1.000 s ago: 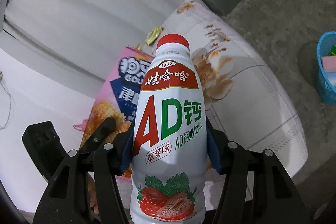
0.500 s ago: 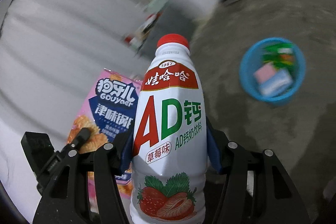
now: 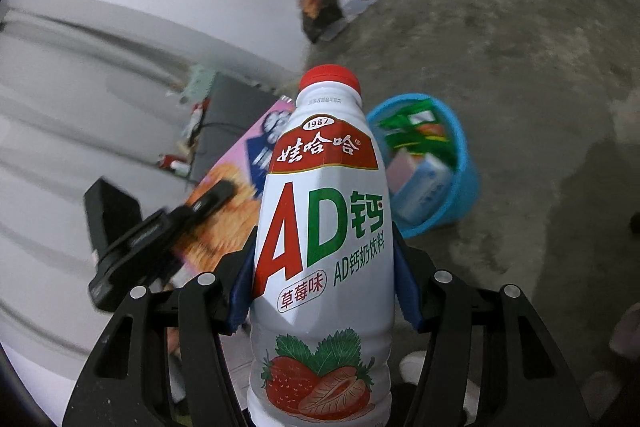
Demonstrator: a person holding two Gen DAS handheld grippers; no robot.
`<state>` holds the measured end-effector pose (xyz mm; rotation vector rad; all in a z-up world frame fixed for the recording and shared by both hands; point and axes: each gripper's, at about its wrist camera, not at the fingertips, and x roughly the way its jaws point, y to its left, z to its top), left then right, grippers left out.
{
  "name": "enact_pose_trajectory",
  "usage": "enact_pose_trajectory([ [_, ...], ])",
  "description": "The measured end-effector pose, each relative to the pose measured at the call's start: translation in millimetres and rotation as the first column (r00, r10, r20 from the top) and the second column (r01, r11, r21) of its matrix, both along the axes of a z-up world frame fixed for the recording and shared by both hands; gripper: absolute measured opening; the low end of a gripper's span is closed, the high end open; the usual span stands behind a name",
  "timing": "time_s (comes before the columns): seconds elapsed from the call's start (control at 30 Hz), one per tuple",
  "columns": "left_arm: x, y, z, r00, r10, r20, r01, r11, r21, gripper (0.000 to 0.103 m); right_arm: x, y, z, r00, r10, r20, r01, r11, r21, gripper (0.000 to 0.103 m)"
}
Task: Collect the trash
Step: 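Carry the bag and bottle to the blue wastebasket and open both tools, then move both open tools back to the white tissue on the table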
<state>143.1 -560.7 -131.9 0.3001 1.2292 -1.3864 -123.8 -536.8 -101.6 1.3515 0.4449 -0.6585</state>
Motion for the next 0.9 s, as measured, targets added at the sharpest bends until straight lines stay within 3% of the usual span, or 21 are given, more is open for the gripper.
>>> enact_pose_trajectory([
  [0.07,5,-19,-24,1.0,0.003,-0.002,-0.003,0.999,0.032,0.011,-5,0,-15,1.0,-0.011,-0.027,0.011,1.0,0.021,0.056],
  [0.17,13,-38,-64,1.0,0.014,0.017,-0.016,0.995,0.096,0.045,-12,-1,-33,0.998,-0.012,-0.058,0.016,0.998,0.059,0.056],
  [0.23,12,-42,-81,0.996,0.002,0.085,-0.014,0.99,0.14,0.072,-12,-2,-41,0.997,-0.011,-0.074,0.016,0.997,0.074,0.056],
  [0.33,14,-39,-83,0.984,-0.006,0.179,-0.019,0.99,0.142,0.08,-6,-4,-47,0.996,-0.003,-0.094,0.01,0.997,0.075,0.056],
  [0.4,19,-32,-77,0.982,0.011,0.19,-0.035,0.992,0.125,0.082,2,-6,-52,0.994,0.01,-0.109,-0.002,0.997,0.073,0.056],
  [0.5,27,-20,-52,0.977,0.026,0.21,-0.042,0.997,0.072,0.082,15,-9,-52,0.993,0.042,-0.111,-0.034,0.997,0.07,0.056],
  [0.77,45,61,69,0.948,0.093,0.303,-0.05,0.988,-0.146,0.092,119,-52,-71,0.979,0.128,-0.155,-0.127,0.992,0.022,0.06],
  [0.8,43,78,85,0.942,0.095,0.323,-0.039,0.984,-0.175,0.096,131,-56,-80,0.973,0.134,-0.188,-0.135,0.991,0.008,0.072],
  [0.83,40,93,97,0.933,0.098,0.346,-0.03,0.98,-0.198,0.098,147,-59,-95,0.945,0.155,-0.286,-0.161,0.987,0.003,0.082],
  [0.9,33,130,118,0.913,0.112,0.393,-0.019,0.972,-0.234,0.098,157,-57,-115,0.886,0.184,-0.425,-0.186,0.982,0.038,0.081],
])
